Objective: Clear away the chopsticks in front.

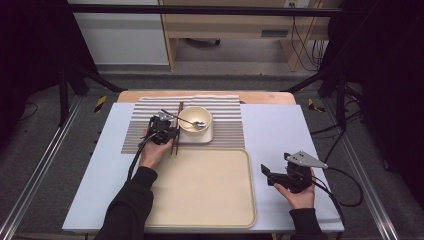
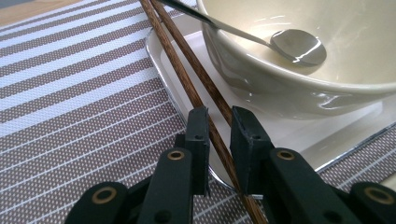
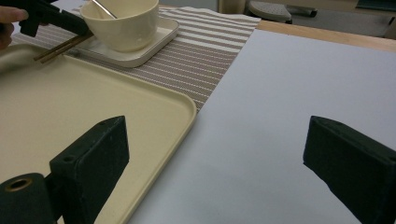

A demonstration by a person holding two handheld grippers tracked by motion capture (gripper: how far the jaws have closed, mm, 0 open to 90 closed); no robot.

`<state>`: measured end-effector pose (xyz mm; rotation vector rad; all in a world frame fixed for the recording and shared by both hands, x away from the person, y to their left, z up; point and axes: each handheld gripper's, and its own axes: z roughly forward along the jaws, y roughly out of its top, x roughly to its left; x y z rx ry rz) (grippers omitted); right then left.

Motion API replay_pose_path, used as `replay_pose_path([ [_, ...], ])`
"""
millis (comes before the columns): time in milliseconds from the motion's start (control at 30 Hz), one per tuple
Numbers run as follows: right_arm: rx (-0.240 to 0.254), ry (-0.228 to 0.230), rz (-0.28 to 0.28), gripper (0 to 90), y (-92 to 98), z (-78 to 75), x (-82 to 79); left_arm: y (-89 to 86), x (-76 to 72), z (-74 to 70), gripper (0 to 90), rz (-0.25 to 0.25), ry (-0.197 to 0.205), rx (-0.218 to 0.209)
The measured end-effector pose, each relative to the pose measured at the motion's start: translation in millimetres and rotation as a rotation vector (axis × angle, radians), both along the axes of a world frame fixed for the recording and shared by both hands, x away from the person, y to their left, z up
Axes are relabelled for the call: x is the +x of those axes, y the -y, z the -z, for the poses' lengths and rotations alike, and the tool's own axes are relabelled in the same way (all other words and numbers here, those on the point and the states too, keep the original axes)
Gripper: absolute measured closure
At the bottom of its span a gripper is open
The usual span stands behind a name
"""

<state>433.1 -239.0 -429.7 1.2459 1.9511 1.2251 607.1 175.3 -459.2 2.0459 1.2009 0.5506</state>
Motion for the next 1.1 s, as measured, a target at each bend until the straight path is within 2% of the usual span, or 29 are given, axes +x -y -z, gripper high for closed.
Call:
replay_pose_path([
  [67, -0.009, -0.001, -0.002, 7.2, -0.2, 0.7, 0.4, 1.1, 1.3, 1.0, 77.0, -0.007, 0.000, -0.014],
  [100, -0.009, -0.001, -0.002, 7.2, -0.3, 0.8, 0.5, 1.1, 2.1, 0.8, 77.2, -0.003, -0.003, -0.005],
  [367, -0.011, -0.004, -0.004, 7.3, -0.5, 1.5, 0.8, 1.1, 4.3, 1.3, 78.5, -0.018, -0.012, -0.027],
  [567, -0.009, -0.008, -0.006, 7.4, -1.2, 1.7, 0.6, 0.0, 2.5, -0.4, 82.3, -0.023, -0.016, -0.018],
  [600, -0.013, -0.007, -0.006, 7.4, -1.1, 1.9, 0.7, -1.2, 2.2, -1.3, 82.6, -0.018, -0.019, -0.004],
  [700, -0.013, -0.007, -0.007, 7.5, -1.3, 2.0, 0.8, -0.8, 2.3, -1.3, 82.5, -0.019, -0.017, -0.003],
  [767, -0.013, -0.008, -0.007, 7.5, -1.2, 1.8, 0.8, -0.1, 2.9, -0.4, 79.3, -0.015, -0.011, -0.007],
  [867, -0.009, -0.008, -0.006, 7.5, -1.1, 1.6, 0.7, 1.3, 3.9, 1.2, 77.1, -0.014, -0.012, -0.028],
  [1100, -0.014, -0.009, -0.008, 7.6, -1.1, 1.8, 0.8, 1.6, 3.6, 0.7, 81.8, -0.044, -0.016, -0.031],
])
